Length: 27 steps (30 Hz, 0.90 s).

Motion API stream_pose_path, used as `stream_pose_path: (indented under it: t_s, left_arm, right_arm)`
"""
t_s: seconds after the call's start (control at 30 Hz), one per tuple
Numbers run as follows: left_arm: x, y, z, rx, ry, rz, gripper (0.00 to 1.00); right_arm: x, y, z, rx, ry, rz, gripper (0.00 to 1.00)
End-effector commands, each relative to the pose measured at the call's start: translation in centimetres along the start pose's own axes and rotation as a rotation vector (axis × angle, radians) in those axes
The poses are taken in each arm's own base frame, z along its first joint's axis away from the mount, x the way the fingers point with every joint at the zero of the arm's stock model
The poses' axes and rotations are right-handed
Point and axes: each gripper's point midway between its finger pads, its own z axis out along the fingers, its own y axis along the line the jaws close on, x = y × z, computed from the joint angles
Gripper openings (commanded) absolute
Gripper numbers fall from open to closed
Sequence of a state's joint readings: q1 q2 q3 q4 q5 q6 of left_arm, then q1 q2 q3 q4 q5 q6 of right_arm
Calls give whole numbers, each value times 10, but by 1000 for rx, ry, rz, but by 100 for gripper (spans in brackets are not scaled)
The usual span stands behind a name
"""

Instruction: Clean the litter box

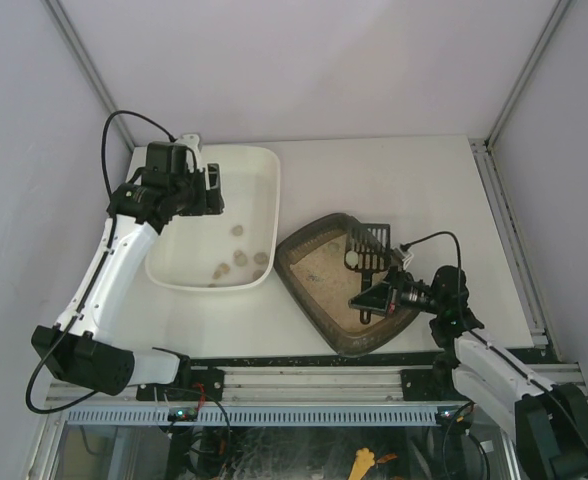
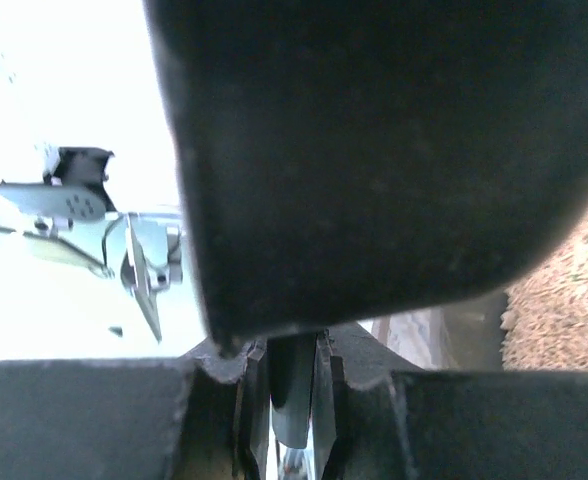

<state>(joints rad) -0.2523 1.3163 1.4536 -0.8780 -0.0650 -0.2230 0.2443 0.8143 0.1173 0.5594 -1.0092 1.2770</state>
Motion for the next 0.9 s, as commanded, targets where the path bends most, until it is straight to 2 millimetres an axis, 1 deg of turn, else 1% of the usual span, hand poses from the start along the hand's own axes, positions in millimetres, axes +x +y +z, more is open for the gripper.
stream_pose_path:
  t_s: [0.0, 0.03, 0.07, 0.1, 0.13, 0.17, 0.2, 0.27, 0.33, 0.4, 0.43, 0.5, 0.53, 0.6, 0.7, 0.73, 0.77, 0.8, 0.87]
  left_arm:
    - [-19, 5, -15, -12, -68, 27, 73]
    - [-19, 5, -16, -15, -68, 23, 73]
    - [-20, 4, -17, -8, -66, 26, 75]
    - [-19, 3, -17, -3, -63, 25, 79]
    - [-20, 2, -18, 3, -63, 26, 87]
    - [-19, 2, -19, 6, -61, 25, 98]
    - [-19, 2, -19, 5, -61, 25, 100]
    - [-17, 3, -17, -1, -58, 25, 100]
    - [-17, 4, -16, -6, -59, 23, 100]
    - [-17, 4, -16, -3, -60, 23, 100]
    - [-17, 4, -16, -2, -60, 23, 100]
    - [-17, 4, -16, -3, -58, 23, 100]
    - [-16, 4, -16, -3, -58, 23, 100]
    - [-15, 4, -15, -3, -55, 23, 100]
    - [-15, 3, -14, 4, -52, 22, 100]
    - [-14, 3, -13, 5, -51, 23, 100]
    - [-14, 2, -14, 8, -50, 23, 100]
    - [-14, 2, -14, 8, -51, 23, 100]
    - [-13, 2, -13, 11, -45, 25, 100]
  right_arm:
    - [14, 27, 8, -76, 85, -65, 0]
    - [10, 30, 4, -98, 67, -66, 0]
    - [6, 27, 1, -94, 46, -40, 0]
    - [-1, 24, -1, -86, 18, -29, 0]
    - [0, 21, 0, -70, 23, -23, 0]
    - [4, 18, 4, -45, 42, -30, 0]
    - [10, 20, 8, -31, 75, -49, 0]
    - [18, 28, 14, -45, 112, -89, 0]
    - [9, 30, 10, -61, 80, -72, 0]
    - [-2, 24, 3, -65, 21, -38, 0]
    - [-4, 23, 1, -63, 11, -27, 0]
    - [4, 23, 7, -39, 57, -40, 0]
    - [10, 24, 11, -30, 91, -75, 0]
    - [13, 29, 11, -44, 104, -77, 0]
    - [-4, 25, 0, -68, 15, -32, 0]
    - [-7, 23, -1, -64, 5, -31, 0]
    - [-4, 22, 1, -51, 22, -40, 0]
    - [5, 24, 7, -43, 67, -58, 0]
    - [14, 28, 14, -24, 110, -88, 0]
